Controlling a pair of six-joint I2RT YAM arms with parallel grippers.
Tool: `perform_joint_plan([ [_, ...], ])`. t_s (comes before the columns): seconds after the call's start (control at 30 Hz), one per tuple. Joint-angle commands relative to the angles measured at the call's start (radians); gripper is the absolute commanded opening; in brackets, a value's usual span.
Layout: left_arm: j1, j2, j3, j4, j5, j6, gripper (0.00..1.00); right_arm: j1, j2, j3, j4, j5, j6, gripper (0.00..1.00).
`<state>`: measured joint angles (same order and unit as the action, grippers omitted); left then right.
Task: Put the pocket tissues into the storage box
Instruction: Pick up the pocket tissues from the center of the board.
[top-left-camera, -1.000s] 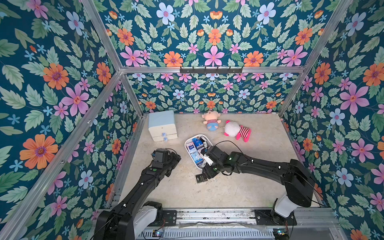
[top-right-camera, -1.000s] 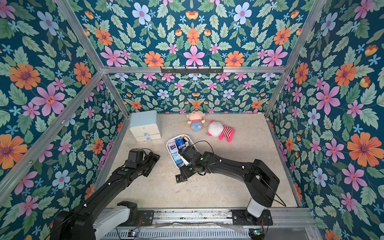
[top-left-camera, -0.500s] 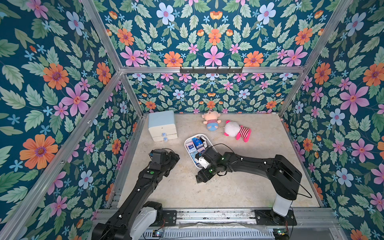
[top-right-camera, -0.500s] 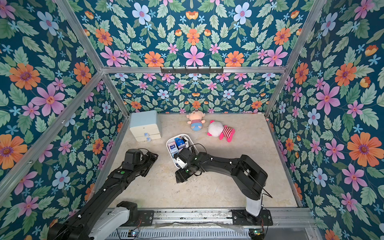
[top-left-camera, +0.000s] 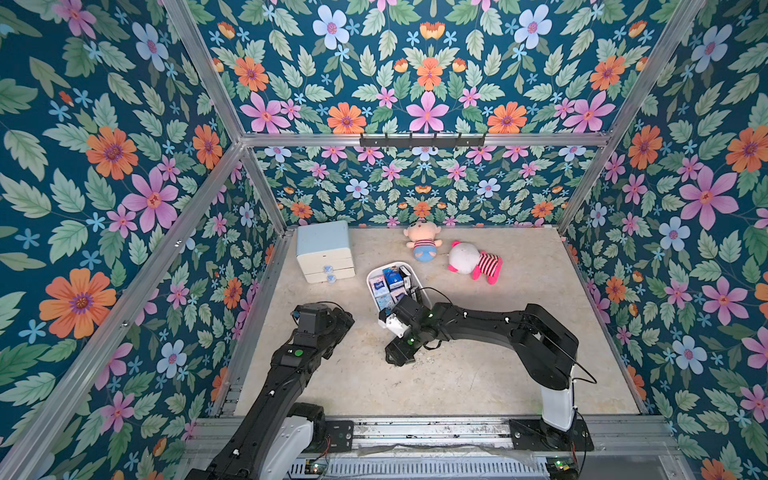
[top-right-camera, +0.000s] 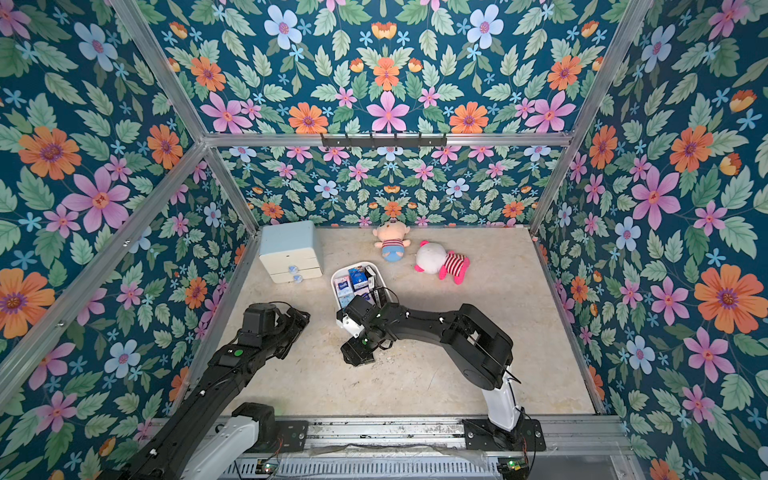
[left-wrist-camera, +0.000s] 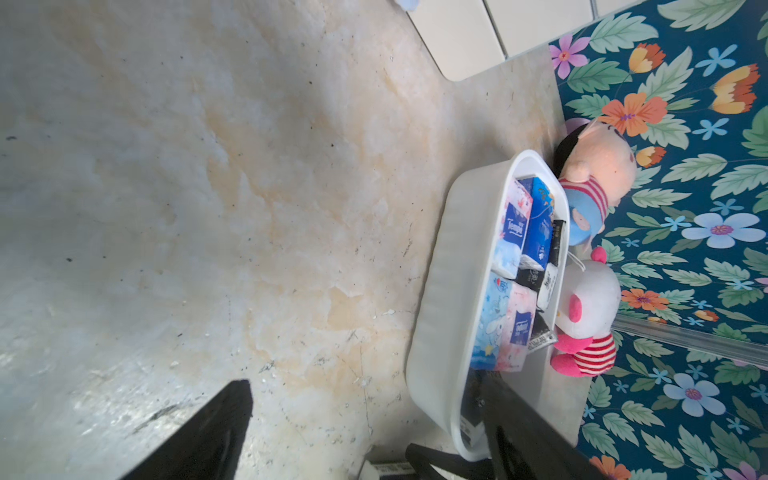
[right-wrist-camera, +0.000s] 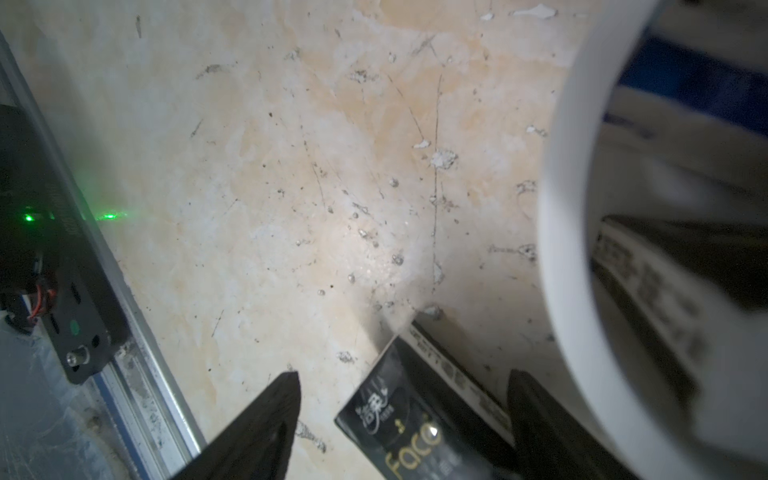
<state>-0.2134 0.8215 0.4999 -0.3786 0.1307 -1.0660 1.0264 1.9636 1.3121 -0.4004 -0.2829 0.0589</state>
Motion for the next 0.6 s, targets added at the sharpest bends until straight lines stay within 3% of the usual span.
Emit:
perform_joint_plan([
  [0.0,0.005,-0.005,0.003,-0.025,-0.016,0.022,0.92,0.008,-0.013,-0.011,-0.009,0.004,-0.012,0.83],
  [0.33,0.011,0.008,0.016,-0.020,0.003,0.029,0.92,0.073,-0.066,-0.069,-0.052,0.079,0.016,0.84],
  [0.57,0.015,0.013,0.020,-0.023,0.008,0.037,0.92,0.124,0.016,0.022,-0.119,0.295,0.001,0.82],
])
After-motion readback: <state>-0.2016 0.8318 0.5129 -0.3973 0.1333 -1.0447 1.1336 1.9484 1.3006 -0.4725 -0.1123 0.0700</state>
